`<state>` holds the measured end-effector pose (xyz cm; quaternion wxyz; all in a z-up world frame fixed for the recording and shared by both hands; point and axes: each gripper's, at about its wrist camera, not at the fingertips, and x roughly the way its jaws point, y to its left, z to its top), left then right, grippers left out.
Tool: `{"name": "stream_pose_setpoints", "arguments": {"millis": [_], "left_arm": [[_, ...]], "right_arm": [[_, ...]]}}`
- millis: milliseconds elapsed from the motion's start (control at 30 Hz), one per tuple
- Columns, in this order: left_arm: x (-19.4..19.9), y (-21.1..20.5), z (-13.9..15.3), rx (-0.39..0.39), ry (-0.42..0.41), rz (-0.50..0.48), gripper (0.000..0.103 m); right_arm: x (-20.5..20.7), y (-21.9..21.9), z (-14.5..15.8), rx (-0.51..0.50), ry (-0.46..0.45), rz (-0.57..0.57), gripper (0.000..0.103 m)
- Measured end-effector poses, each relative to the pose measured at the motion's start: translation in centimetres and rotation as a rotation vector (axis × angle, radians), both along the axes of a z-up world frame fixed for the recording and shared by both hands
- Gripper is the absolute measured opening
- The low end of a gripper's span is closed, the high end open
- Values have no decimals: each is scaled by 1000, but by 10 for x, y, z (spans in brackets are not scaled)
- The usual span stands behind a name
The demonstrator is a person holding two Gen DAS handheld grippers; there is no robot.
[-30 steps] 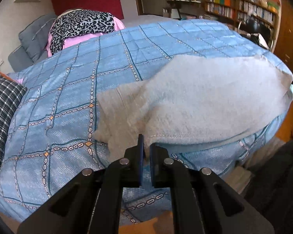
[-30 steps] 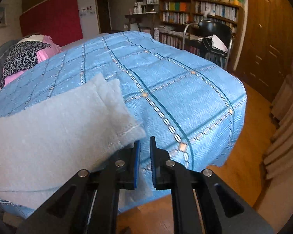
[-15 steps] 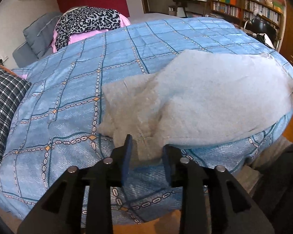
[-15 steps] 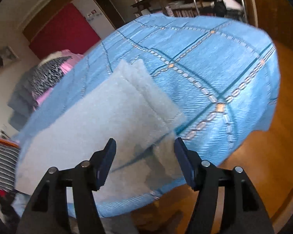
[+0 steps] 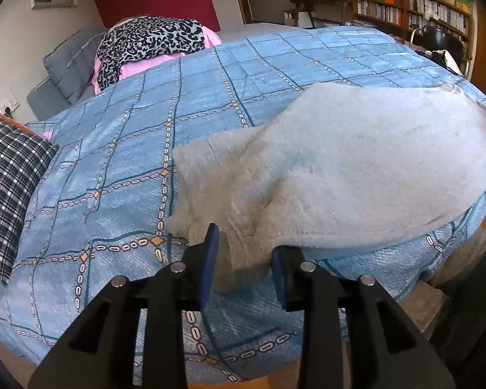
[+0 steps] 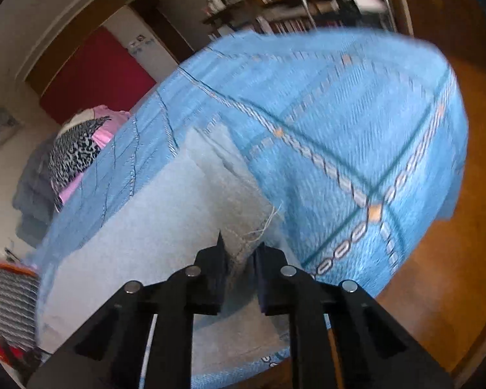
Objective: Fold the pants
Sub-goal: 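Lower the folded half onto the sweatpants and open both grippers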
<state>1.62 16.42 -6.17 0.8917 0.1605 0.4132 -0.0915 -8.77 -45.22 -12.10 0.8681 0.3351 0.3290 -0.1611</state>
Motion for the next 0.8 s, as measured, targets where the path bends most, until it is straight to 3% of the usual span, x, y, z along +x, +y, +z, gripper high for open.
{"name": "stream_pose_setpoints", "arguments": {"millis": [167,267,367,533,633,700,767,800], "left_arm": [[-1,0,5,14,-18,0,29],[-3,4,7,20,-24,-1,29],[-5,8,6,22,-24,0,29],[-8,12,-6,49,3,-27,30],[-10,14,-14,66,22,-29,33],[-12,16,-17,71,31,-22,39],[-12,19,-20,89,26,0,57],[-13,23,-21,100,16,19,60]], "right_arm": [[-15,12,47,-101,-50,14,12],[-36,20,60,-133,-30,2,12],[-55,23,45,-150,52,-14,12],[-65,14,-12,-95,203,-40,12],[-54,26,-19,-206,256,-2,13],[-47,32,-16,-274,279,25,15],[-47,29,-13,-300,290,29,22],[-49,24,-12,-292,291,16,27]]}}
